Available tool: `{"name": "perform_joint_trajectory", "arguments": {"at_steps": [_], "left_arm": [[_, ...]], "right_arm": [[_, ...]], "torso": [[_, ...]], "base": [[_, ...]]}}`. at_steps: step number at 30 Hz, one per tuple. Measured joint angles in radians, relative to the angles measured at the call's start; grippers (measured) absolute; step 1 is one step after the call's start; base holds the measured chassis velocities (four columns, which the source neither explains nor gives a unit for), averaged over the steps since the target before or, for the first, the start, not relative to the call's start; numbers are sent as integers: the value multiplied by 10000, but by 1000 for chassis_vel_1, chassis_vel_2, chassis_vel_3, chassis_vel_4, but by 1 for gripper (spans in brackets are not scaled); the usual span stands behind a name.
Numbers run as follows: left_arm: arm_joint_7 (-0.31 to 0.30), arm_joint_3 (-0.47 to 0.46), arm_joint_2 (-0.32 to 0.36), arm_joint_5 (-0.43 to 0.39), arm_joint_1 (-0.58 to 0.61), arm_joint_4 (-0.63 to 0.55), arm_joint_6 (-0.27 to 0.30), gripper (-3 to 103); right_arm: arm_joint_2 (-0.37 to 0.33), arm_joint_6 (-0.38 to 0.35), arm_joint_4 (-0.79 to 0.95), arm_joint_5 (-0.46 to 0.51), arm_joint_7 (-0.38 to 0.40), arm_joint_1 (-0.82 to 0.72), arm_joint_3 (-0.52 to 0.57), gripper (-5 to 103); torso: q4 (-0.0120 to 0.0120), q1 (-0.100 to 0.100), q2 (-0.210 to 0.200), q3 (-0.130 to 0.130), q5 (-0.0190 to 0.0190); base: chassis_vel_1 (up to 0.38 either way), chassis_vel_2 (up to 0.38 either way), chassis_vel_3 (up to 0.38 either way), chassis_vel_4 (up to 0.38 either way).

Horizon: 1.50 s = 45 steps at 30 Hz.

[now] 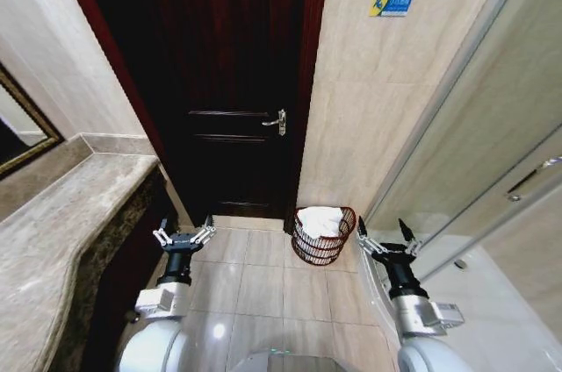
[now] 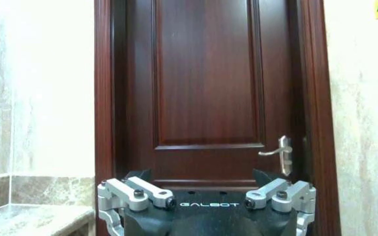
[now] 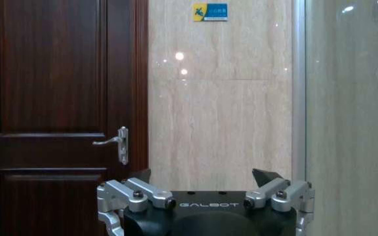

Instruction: Discard the used towel into the hamper.

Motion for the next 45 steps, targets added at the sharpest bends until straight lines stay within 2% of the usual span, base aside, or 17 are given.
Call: {"name": "perform_joint_trajectory", "arguments": {"at_steps": [3, 12, 45], "left_arm": [[-58, 249, 44, 87, -153, 16, 149, 100], [-58, 501, 97, 168, -216, -222, 540, 100], [15, 691, -41, 404, 33, -166, 437, 100]], "right_arm": [[-25, -317, -27, -62, 17, 279, -122, 100], [-136, -618, 107, -122, 59, 452, -222, 100], [-41, -412, 250, -112, -118, 56, 124, 100]], "torso": [[1, 1, -1, 0, 0], [0, 1, -2, 1, 1], [0, 0, -2, -1, -1]], "base": [[58, -73, -63, 58], [52, -65, -64, 63], [125, -112, -116, 119]]}}
